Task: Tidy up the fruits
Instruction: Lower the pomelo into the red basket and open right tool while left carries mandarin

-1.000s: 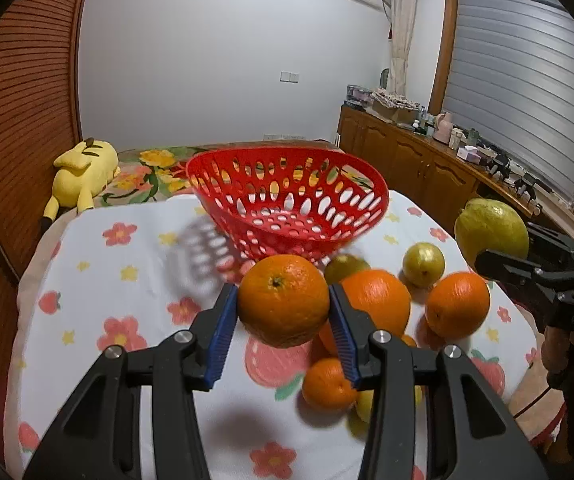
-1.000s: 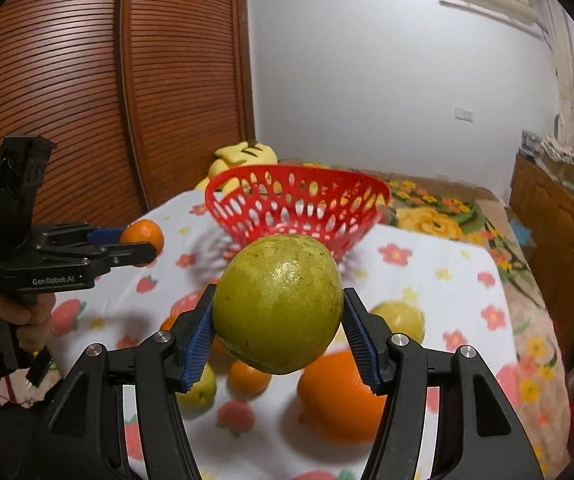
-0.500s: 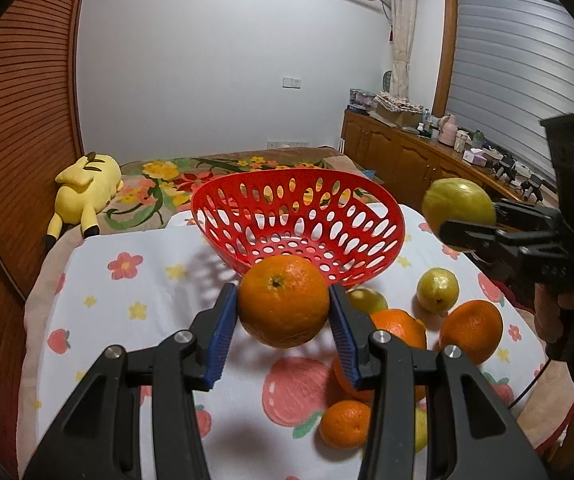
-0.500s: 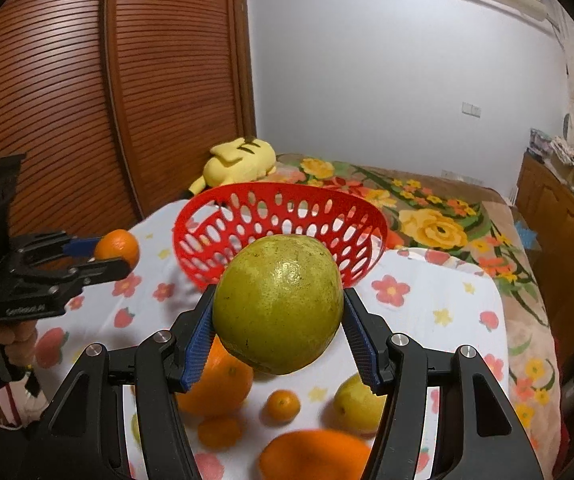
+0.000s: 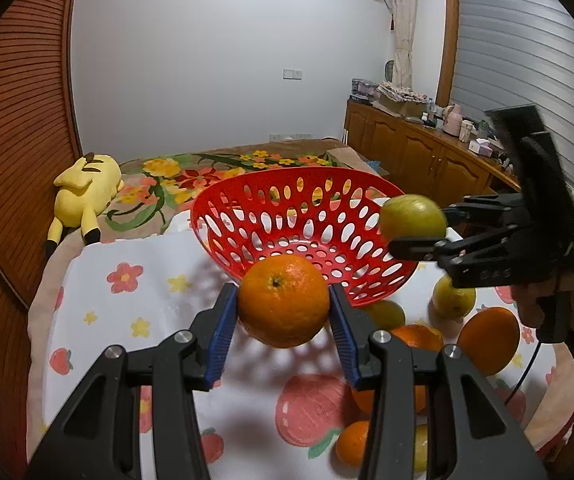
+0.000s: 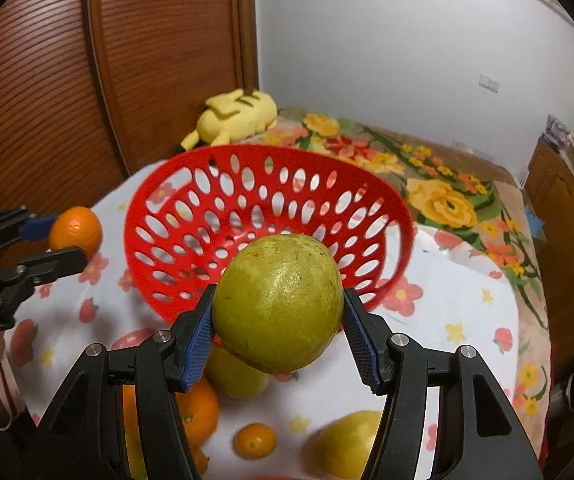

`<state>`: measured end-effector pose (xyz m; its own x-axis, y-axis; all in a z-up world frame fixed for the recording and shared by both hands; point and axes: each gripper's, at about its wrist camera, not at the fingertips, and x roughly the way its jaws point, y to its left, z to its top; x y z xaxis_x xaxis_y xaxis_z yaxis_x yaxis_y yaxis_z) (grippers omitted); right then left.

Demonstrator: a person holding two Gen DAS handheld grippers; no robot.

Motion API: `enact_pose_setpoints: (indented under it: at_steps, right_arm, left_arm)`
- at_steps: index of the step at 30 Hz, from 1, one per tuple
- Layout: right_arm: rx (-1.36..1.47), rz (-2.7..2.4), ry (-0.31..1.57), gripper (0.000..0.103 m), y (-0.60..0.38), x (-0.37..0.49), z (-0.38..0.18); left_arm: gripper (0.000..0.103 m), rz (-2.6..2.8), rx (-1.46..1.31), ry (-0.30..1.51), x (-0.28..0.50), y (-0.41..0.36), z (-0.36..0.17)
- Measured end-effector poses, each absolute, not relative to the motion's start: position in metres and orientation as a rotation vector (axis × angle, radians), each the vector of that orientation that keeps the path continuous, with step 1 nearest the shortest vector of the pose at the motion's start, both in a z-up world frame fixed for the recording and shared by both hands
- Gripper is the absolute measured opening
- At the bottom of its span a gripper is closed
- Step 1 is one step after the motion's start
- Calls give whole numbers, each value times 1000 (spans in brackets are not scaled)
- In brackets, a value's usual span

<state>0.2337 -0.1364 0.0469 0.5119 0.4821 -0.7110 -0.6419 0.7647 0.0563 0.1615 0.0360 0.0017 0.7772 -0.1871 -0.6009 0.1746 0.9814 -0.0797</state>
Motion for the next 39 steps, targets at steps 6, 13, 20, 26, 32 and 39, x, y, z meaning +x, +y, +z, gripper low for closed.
enact_pose_setpoints:
  at_steps: [6,13,20,26,32,39]
  right_arm:
    - [-282,694,833,61,-119,246,35]
    - [-336,697,891,61,-104,254,25]
    - [-332,682,905,62,-103,259,23]
    - [-309,680,893,62,-101,260,27]
    - [-266,688,850,62,-105,257,43]
    - [-202,692,814,63,-128,252,57]
  left_arm:
    - [44,-201,-17,656,168,33,3]
    - [44,-200,-17,680,183,31,-2]
    - [44,-195,-15,690,189,29,-6]
    - [44,-199,-16,693,190,28,-6]
    - [44,-193,-4,692,195,26,-6]
    - [44,-194,3,697,200,18,-8]
